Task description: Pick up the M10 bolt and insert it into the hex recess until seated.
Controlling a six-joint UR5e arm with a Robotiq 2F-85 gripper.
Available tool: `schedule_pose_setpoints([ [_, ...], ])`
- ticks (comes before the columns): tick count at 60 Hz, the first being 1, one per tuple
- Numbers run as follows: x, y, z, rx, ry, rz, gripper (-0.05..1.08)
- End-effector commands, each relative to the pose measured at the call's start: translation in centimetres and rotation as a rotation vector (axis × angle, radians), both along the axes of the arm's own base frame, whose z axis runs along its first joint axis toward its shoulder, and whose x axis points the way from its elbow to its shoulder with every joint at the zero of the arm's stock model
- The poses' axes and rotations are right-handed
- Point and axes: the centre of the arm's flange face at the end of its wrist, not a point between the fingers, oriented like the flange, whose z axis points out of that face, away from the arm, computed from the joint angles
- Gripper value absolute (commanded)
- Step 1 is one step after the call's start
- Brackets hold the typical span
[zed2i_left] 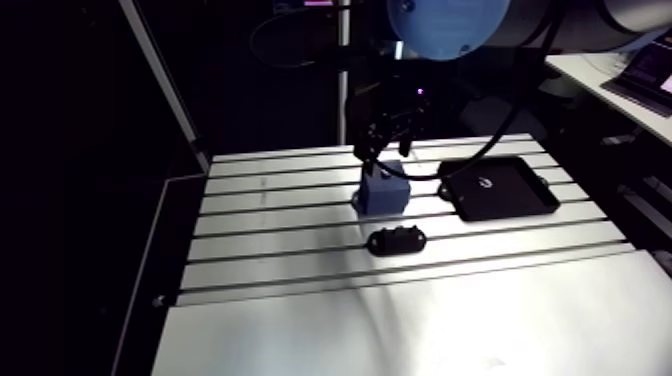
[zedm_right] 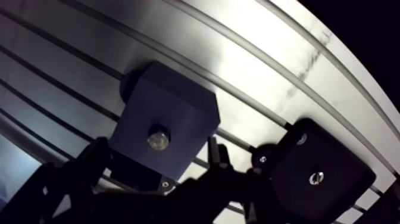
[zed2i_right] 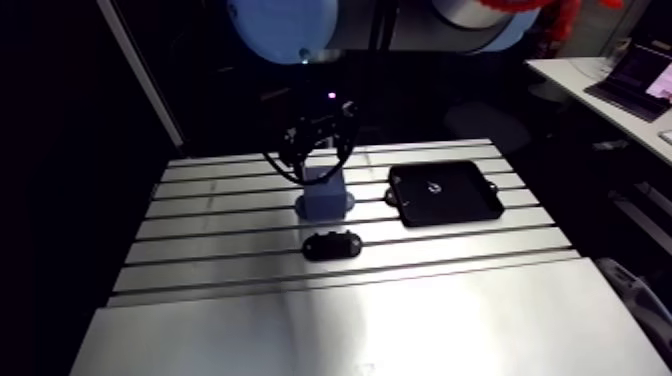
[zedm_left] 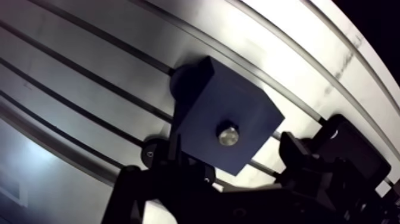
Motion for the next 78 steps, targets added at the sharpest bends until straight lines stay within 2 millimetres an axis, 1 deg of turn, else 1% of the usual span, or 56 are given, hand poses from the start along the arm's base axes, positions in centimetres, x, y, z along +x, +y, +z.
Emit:
schedule_pose_setpoints([
  [1,-0.2,0.0,0.5,0.0,0.011,-0.017,0.08],
  [5,-0.2,-0.3,1.1,-0.02,0.023,-0.071,0.08],
  [12,0.0,-0.4,1.7,-0.023,0.02,-0.113,0.08],
  [13,0.1,-0.4,2.2,-0.022,0.022,-0.137,0.08],
  [17,0.2,-0.4,2.9,-0.018,0.021,-0.194,0.09],
  [24,0.4,-0.5,2.8,-0.013,0.0,-0.253,0.14],
  [25,0.5,-0.5,2.8,-0.014,-0.003,-0.265,0.17],
  [26,0.5,-0.5,2.8,-0.013,-0.004,-0.277,0.22],
  [27,0.5,-0.5,2.8,-0.013,-0.004,-0.277,0.22],
  [28,0.5,-0.5,2.7,-0.012,-0.003,-0.293,0.29],
  [29,0.5,-0.5,2.7,-0.012,-0.003,-0.293,0.29],
  [30,0.4,-0.5,2.8,-0.01,-0.002,-0.309,0.35],
  [31,0.4,-0.5,2.8,-0.01,-0.002,-0.309,0.35],
  [32,0.3,-0.2,2.9,-0.008,0.0,-0.331,0.42],
  [33,0.3,-0.2,2.9,-0.008,0.0,-0.331,0.42],
  [34,0.3,-0.1,2.9,-0.007,0.001,-0.349,0.47],
  [35,0.3,-0.1,2.9,-0.007,0.001,-0.349,0.47],
  [36,0.1,0.0,3.1,-0.005,0.004,-0.366,0.52],
  [37,0.1,0.0,3.1,-0.005,0.004,-0.366,0.52],
  [38,0.0,0.1,3.1,-0.004,0.001,-0.383,0.59],
  [39,0.0,0.1,3.1,-0.004,0.001,-0.383,0.59],
  [40,0.0,0.1,3.1,-0.004,-0.002,-0.398,0.64],
  [41,0.0,0.1,3.1,-0.004,-0.002,-0.398,0.64],
  [42,0.1,0.1,3.0,-0.002,-0.007,-0.411,0.69],
  [43,0.1,0.1,3.0,-0.002,-0.007,-0.411,0.69],
  [44,0.0,0.2,2.9,0.0,-0.012,-0.425,0.75],
  [45,0.0,0.2,2.9,0.0,-0.012,-0.425,0.75],
  [46,0.1,0.2,2.8,0.0,-0.018,-0.437,0.8],
  [47,0.1,0.2,2.8,0.0,-0.018,-0.437,0.8],
  [48,0.1,0.2,2.8,0.003,-0.02,-0.449,0.85],
  [49,0.1,0.2,2.8,0.003,-0.02,-0.449,0.85],
  [51,0.1,0.2,2.5,0.006,-0.026,-0.468,0.92],
  [54,0.2,0.2,2.4,0.007,-0.027,-0.473,0.94],
  [56,0.3,0.2,2.0,0.01,-0.036,-0.474,0.98],
  [66,0.6,-0.1,1.6,0.019,-0.037,-0.466,1.01],
  [78,0.9,-0.3,1.7,0.019,-0.037,-0.469,1.03],
])
